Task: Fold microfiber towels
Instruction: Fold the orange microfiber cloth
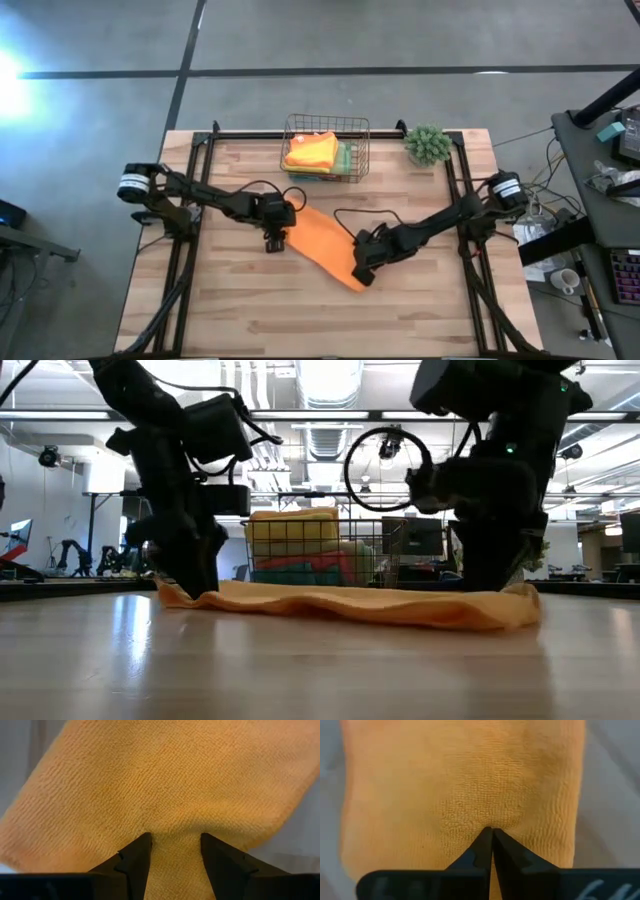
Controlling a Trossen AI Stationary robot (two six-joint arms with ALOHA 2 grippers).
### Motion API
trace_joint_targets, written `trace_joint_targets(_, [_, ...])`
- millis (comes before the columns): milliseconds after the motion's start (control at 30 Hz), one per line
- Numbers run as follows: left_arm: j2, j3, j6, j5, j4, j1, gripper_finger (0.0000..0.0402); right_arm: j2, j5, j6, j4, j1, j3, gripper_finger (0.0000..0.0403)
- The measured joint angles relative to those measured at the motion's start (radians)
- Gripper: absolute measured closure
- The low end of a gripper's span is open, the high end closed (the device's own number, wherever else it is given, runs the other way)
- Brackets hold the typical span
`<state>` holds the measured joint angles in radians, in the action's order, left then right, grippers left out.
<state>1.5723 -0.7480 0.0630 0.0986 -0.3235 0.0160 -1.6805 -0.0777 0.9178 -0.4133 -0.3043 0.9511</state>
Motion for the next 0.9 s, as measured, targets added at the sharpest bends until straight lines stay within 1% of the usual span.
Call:
trace_joint_targets(100, [0.0,0.001,-0.068,0.014,0.011,0.015,0.0242,-0.045,0.025,0.032,0.013,-0.027,0.058,0.0394])
trace_joint_targets(267, [0.002,0.002,-0.18,0.027,0.036,0.041,0.0242,-0.141,0.061,0.037,0.009,-0.056,0.185,0.0394])
trace_joint_targets(567, [0.003,0.002,-0.344,0.041,0.166,0.082,0.0242,-0.337,0.117,-0.021,0.009,-0.067,0.434,0.0394])
trace_joint_targets(667, [0.003,0.002,-0.396,0.041,0.23,0.086,0.0242,-0.372,0.118,-0.051,0.003,-0.067,0.49,0.0394])
trace_joint_targets(733, [0.003,-0.006,-0.416,0.041,0.239,0.086,0.0242,-0.381,0.115,-0.072,0.001,-0.067,0.512,0.0394])
trace_joint_targets(800, [0.003,-0.021,-0.413,0.041,0.223,0.086,0.0242,-0.379,0.098,-0.085,-0.013,-0.069,0.522,0.0394])
trace_joint_targets(900, [-0.01,-0.05,-0.41,0.04,0.127,0.082,0.0242,-0.353,0.031,-0.095,-0.074,-0.081,0.524,0.0394])
